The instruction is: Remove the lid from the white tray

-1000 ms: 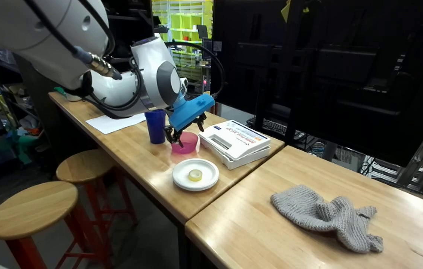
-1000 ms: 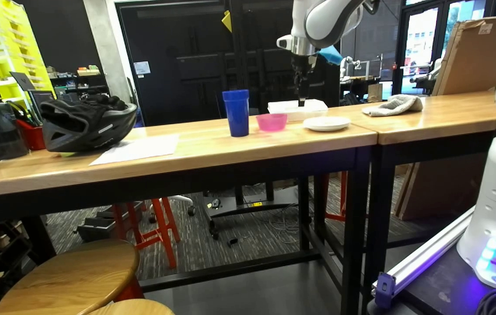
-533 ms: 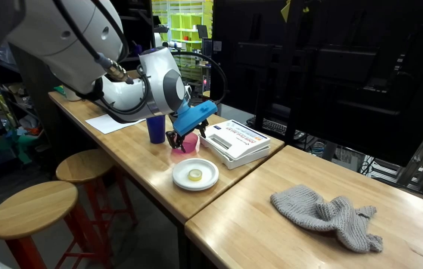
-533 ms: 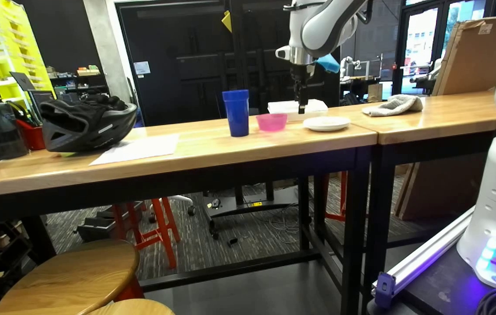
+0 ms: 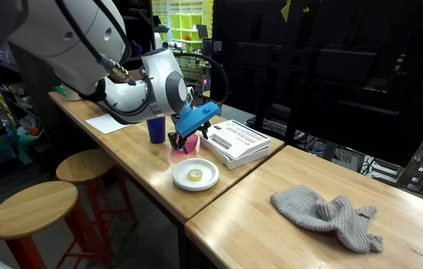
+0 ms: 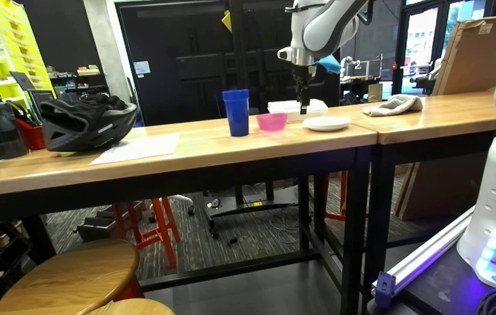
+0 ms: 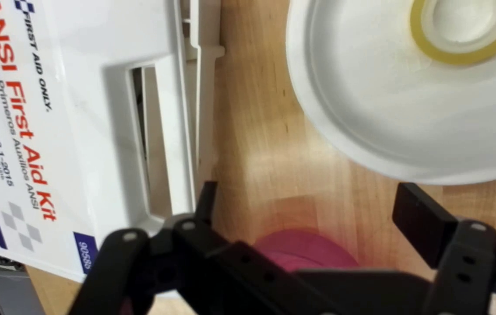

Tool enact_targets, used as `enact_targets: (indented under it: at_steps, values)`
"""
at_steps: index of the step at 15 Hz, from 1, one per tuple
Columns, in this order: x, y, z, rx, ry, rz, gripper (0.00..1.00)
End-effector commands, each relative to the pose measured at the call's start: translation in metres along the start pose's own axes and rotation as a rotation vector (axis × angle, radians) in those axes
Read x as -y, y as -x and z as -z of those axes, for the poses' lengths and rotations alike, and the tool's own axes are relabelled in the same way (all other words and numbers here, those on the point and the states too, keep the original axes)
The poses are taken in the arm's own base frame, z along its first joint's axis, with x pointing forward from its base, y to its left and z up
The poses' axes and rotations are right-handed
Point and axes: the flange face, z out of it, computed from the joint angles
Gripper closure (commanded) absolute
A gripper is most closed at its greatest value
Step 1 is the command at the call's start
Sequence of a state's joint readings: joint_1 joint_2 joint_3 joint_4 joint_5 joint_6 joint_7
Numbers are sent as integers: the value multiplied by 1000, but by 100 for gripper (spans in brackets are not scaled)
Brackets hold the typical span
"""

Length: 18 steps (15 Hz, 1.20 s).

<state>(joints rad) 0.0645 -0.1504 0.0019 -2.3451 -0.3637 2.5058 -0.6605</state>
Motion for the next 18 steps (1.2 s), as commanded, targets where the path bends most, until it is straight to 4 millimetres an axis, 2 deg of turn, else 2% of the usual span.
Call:
enact_targets:
  at_steps: [1, 6, 13, 18]
  values:
    - [-10, 7, -13, 12, 9, 33, 0]
    - [-19, 7, -28, 41, 19, 80, 0]
    - [-41, -2, -26, 46, 53, 97, 0]
    - [-62, -7, -37, 32, 40, 96, 0]
